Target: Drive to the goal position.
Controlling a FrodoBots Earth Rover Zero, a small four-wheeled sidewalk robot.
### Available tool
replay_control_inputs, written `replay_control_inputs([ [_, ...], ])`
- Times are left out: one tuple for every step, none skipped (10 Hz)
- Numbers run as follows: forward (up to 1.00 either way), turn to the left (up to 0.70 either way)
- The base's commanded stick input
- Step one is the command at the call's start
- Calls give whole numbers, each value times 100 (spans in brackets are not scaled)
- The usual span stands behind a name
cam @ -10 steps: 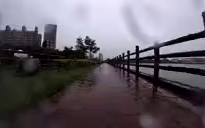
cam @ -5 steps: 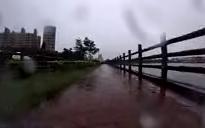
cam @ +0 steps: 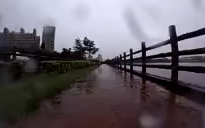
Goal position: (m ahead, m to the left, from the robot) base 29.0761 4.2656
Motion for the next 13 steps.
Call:
replay_control_inputs([
  [100, 0],
  [100, 0],
  [100, 0],
  [100, 0],
  [100, 0],
  [100, 0],
  [100, 0],
  [100, 0],
  [100, 0],
  [100, 0],
  [100, 0],
  [100, 0],
  [100, 0],
])
